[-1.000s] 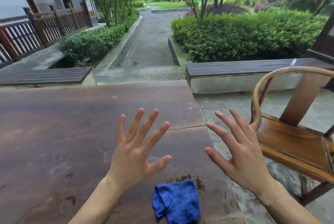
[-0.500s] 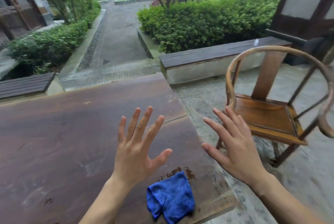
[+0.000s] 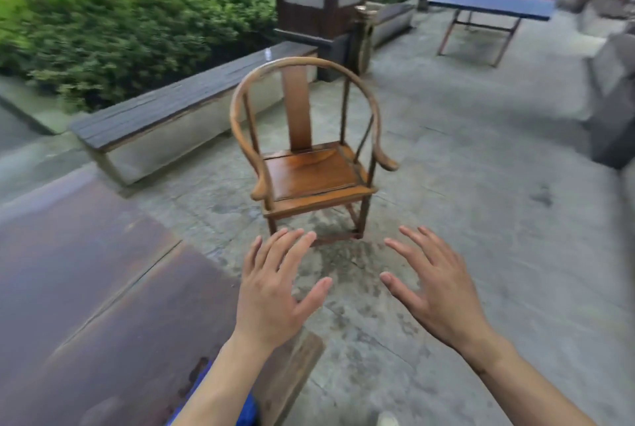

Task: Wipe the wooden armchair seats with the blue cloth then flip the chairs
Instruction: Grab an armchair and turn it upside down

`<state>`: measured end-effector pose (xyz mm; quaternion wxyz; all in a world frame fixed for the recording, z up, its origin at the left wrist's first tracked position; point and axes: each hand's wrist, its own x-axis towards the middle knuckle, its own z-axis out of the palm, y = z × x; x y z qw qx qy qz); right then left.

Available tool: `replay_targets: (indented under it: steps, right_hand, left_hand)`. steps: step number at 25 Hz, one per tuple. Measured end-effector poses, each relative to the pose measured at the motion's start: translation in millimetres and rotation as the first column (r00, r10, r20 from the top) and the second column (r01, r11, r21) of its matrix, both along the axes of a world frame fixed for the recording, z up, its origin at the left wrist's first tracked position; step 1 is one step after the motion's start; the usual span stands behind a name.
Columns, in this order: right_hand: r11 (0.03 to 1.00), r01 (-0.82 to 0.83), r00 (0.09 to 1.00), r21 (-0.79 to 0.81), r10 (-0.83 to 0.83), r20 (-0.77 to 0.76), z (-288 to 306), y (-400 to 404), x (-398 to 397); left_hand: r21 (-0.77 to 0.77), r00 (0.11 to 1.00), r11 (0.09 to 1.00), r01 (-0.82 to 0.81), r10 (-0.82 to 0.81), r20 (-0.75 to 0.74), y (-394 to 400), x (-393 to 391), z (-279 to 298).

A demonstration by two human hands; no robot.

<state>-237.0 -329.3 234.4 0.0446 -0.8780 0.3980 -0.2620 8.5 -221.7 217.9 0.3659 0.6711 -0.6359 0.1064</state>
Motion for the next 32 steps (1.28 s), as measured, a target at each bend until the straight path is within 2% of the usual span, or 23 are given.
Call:
replay_targets:
  steps: [6,10,17,24,32]
  right_hand:
    - [0.983,0.185,0.982,-0.003,-0.185,0.029,-13.1,-60.3,-93.2]
    - [0.966,0.259,0.966,-0.013,-0.258,0.023,-22.8,-111.8,-154.5]
    - [0.927,0.375,0.927,0.032,-0.375,-0.001,-28.2,-197.3,-249.7]
    - [0.927,0.374,0.925,0.04,-0.37,-0.083,-40.7,-290.7,-267.3]
    - [0.92,0.392,0.912,-0.014,-0.39,-0.125,-46.1,-452.8,-259.0]
  left_hand:
    - [0.045,0.988,0.987,0.152,-0.153,0.036,-97.5,-68.6,-8.4]
    - [0.053,0.983,0.989,0.141,-0.146,0.114,-162.8,-122.7,-13.3]
    - [0.098,0.97,0.981,0.165,-0.179,0.163,-272.8,-218.9,-12.0]
    - [0.177,0.953,0.971,0.162,-0.201,0.229,-374.4,-249.2,-25.9]
    - [0.111,0.943,0.977,0.179,-0.203,0.263,-547.7,-240.9,-44.2]
